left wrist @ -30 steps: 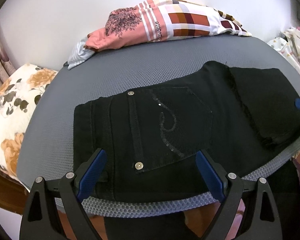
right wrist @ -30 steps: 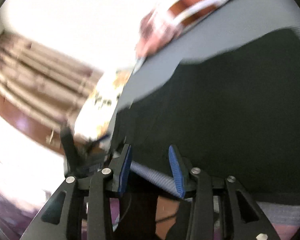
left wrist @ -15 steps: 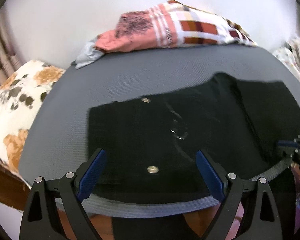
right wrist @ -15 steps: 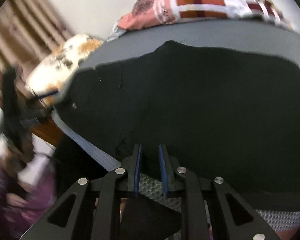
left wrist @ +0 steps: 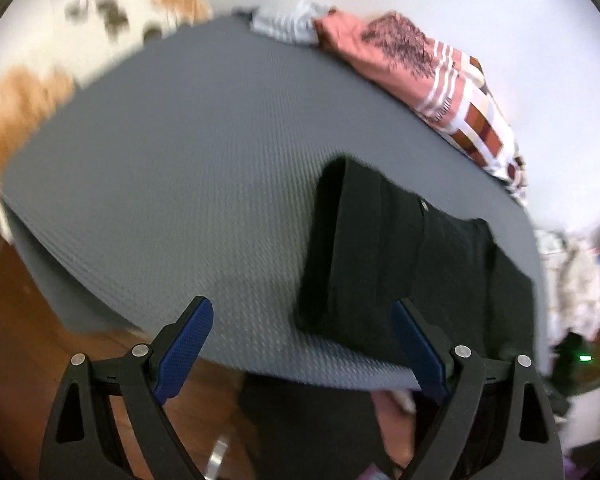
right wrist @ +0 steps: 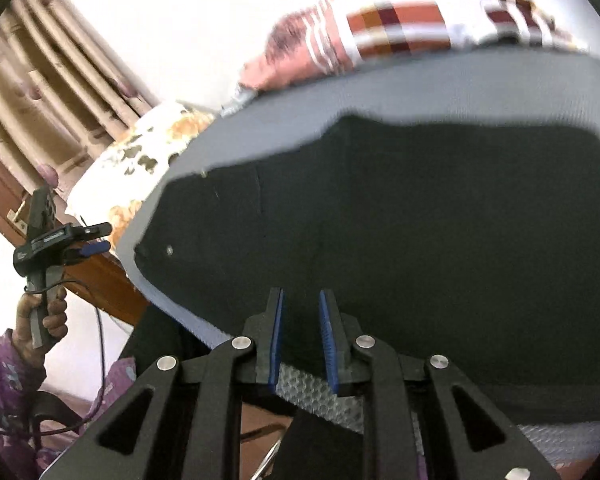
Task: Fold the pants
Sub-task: 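Grasp the jeans waist with the left gripper and lift it toward the right gripper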
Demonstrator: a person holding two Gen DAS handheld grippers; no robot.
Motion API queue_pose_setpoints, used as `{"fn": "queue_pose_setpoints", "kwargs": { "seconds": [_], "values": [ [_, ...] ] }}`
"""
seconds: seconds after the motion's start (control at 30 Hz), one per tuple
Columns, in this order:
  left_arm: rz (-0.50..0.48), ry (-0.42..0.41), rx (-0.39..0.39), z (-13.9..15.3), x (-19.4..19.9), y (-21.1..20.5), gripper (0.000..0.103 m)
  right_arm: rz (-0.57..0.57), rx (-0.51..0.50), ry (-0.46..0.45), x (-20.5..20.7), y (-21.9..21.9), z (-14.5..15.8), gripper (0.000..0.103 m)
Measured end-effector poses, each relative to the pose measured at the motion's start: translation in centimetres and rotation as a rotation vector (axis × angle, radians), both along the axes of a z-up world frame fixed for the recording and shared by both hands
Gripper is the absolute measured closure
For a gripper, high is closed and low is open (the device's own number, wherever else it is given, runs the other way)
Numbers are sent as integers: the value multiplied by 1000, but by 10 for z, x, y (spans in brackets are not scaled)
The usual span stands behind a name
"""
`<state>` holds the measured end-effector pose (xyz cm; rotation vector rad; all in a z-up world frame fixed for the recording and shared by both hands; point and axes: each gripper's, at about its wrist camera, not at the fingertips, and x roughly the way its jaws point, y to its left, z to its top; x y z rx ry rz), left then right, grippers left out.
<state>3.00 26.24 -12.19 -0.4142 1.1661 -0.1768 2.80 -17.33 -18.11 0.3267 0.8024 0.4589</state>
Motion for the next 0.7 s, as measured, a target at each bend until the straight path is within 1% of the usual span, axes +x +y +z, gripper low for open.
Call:
{"fn": "queue_pose_setpoints", "kwargs": {
  "seconds": [0.07,0.1,0.13,0.23,0.3,0.4,0.43,0.5,0.53,0.57,0.6,0.63,0.67,0.7],
  "values": [
    [-18,36,-86,-11,0,0,13,-5,9,4,0,-1,-1,84],
    [-21,69,-153,-21,2,-1,14,-8,15,4,1,-1,-1,84],
    [-22,89,-187,-27,4,-4,14,-9,18,9,1,-1,-3,84],
    [-27,134,-237,-41,8,-8,14,-9,18,13,1,-1,-5,83],
    [-39,133,-282,-43,13,-9,15,-8,20,14,0,-2,-6,82],
    [-64,159,-346,-47,19,-13,15,-9,23,14,0,-2,-6,81],
    [-66,157,-346,-47,22,-14,15,-9,25,14,1,-2,-6,80],
    [-79,157,-378,-49,24,-15,15,-6,25,12,0,-2,-6,79],
    [-75,159,-418,-51,24,-13,15,-4,24,10,0,-1,-6,77],
    [-66,160,-496,-54,21,-8,15,-2,25,9,0,-1,-6,76],
    [-58,151,-552,-56,19,-3,15,1,26,9,1,-1,-6,74],
    [-55,146,-591,-58,17,-1,15,5,27,7,2,0,-6,72],
    [-49,141,-603,-60,16,0,15,9,27,5,2,1,-5,70],
    [-58,154,-595,-64,15,-2,15,14,26,2,1,2,-5,67]
  ]
}}
